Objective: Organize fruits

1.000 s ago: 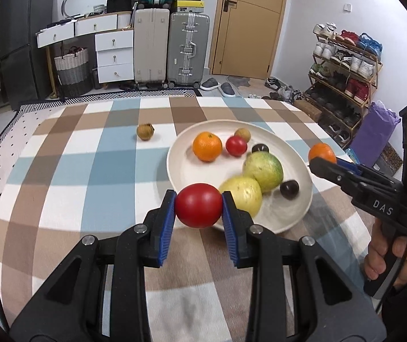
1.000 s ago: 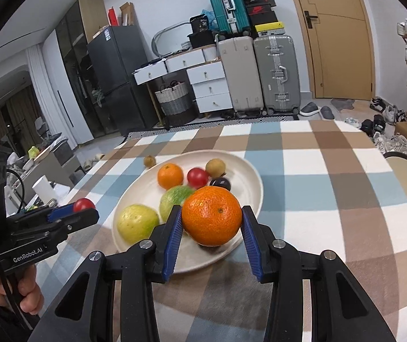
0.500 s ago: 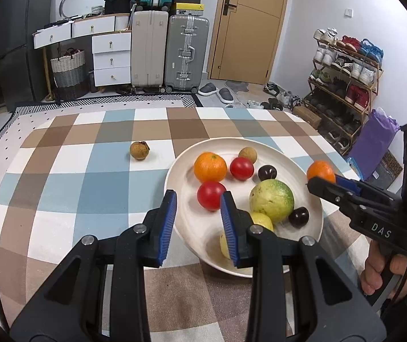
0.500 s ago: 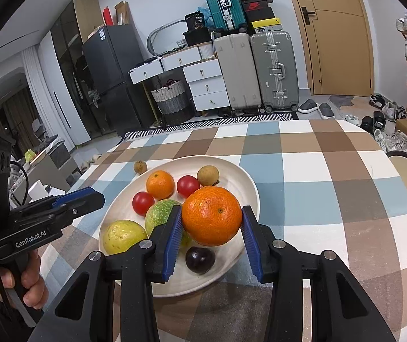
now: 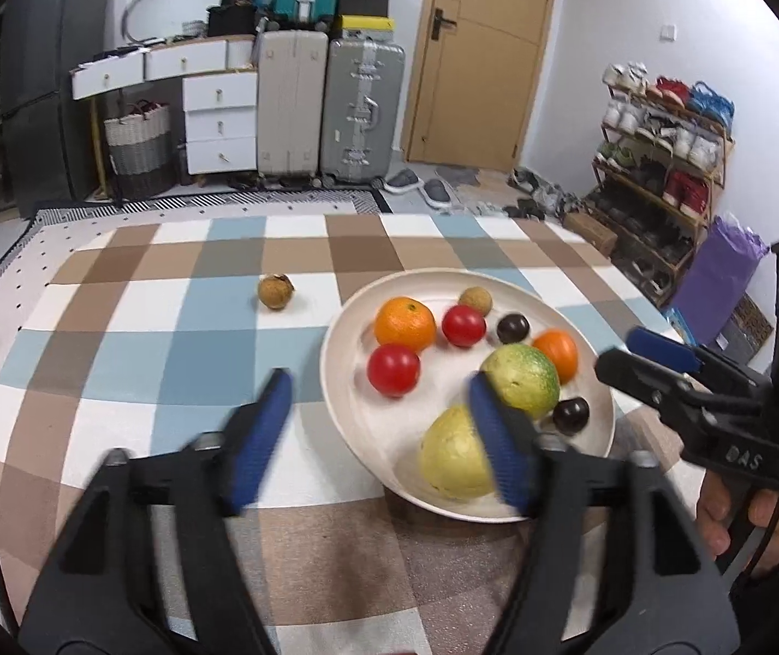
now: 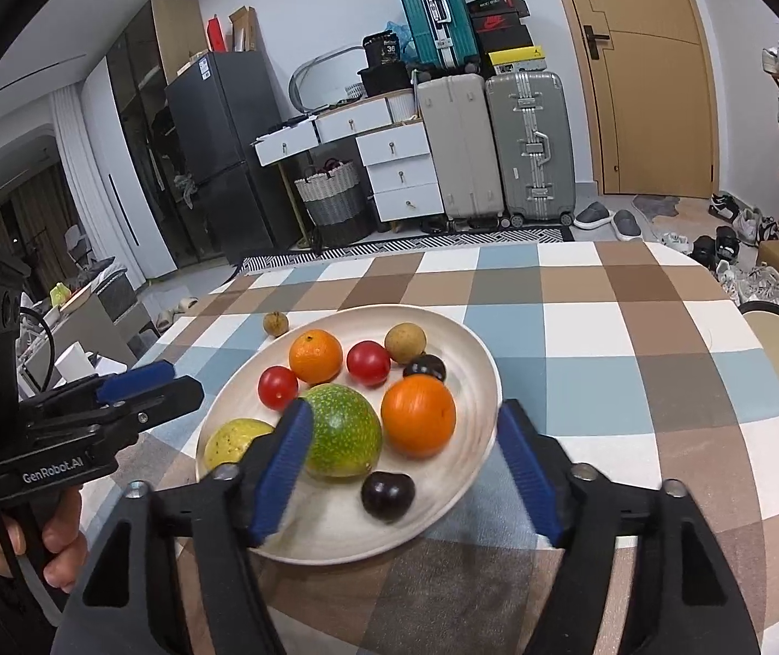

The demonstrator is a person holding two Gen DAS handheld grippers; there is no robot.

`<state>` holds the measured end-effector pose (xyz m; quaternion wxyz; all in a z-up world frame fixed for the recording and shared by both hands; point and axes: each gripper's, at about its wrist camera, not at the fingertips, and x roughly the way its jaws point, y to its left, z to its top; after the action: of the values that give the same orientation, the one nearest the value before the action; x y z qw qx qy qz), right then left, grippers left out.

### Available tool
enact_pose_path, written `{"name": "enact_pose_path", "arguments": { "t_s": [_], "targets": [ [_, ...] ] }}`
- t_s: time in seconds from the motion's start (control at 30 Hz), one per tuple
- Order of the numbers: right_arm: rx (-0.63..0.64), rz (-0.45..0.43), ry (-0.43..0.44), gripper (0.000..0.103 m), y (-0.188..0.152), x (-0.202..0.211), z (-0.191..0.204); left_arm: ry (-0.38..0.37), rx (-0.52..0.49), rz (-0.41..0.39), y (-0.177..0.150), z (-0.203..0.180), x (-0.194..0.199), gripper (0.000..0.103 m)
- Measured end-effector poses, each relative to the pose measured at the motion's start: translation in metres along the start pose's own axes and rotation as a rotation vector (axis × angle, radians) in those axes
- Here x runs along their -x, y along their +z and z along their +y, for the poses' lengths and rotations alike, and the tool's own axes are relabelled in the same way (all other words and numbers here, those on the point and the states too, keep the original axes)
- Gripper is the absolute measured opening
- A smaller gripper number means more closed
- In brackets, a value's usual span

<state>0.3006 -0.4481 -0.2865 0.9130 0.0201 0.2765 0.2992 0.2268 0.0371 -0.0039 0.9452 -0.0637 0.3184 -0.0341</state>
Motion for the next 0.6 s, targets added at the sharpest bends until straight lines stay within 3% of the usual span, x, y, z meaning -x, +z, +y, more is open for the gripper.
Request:
{"name": "enact_pose_path", "arguments": {
  "t_s": [0.07,0.17,0.3,0.6],
  "targets": [
    [0.007,-0.007,-0.007,0.091,-0.002,0.003,0.002,-0.005,0.009,-0.019,-0.002,0.002,0.006,0.081],
    [0.013,-0.006,-0.007,0.1,-0.004,0.007,0.003,-0.021,0.018,-0.018,-0.006,0.004,0.011,0.085],
    [0.017,-0.006,-0.006,0.103,-0.006,0.009,0.004,-0.009,0.012,-0.018,-0.009,0.002,0.016,0.102],
    [0.03,-0.02,-0.005,0.103,-0.011,0.015,0.006,0.014,-0.001,-0.039,-0.02,0.001,0.028,0.103]
  ]
}}
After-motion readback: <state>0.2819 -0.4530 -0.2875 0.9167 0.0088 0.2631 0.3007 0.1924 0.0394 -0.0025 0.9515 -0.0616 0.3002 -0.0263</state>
